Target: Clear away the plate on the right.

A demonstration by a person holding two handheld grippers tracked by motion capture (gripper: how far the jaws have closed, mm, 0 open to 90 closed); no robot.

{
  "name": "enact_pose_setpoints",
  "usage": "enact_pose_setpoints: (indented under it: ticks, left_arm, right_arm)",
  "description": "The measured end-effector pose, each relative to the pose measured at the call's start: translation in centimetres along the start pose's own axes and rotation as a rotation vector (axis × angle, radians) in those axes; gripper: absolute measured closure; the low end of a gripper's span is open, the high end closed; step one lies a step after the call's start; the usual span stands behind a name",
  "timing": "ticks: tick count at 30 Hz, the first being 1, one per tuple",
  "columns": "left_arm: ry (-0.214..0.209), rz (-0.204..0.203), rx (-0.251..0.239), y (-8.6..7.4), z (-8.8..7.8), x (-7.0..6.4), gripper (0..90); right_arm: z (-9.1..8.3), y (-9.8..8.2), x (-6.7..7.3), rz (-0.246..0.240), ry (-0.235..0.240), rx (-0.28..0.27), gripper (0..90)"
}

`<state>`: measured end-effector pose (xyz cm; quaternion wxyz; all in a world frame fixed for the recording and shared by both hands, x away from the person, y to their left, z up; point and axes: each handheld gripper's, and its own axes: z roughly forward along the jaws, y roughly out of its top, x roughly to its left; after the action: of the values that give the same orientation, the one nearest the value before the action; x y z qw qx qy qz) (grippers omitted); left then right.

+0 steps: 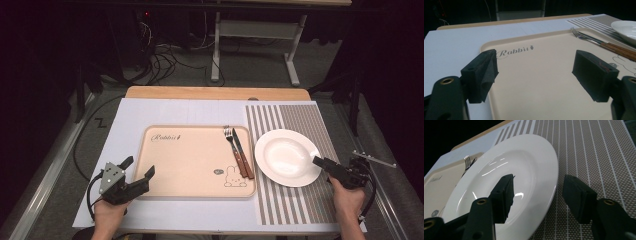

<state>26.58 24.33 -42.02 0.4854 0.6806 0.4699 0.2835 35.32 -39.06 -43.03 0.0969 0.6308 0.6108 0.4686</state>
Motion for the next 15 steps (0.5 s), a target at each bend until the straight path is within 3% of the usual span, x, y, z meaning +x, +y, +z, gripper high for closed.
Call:
enact_pose_setpoints:
  ticks: [15]
  left_arm:
    - [0.005, 0.003, 0.004, 0.0, 0.1, 0.0, 20.7]
  right_arm:
    - [2.0, 0.5, -0.8, 0.097, 0.059, 0.107, 50.9]
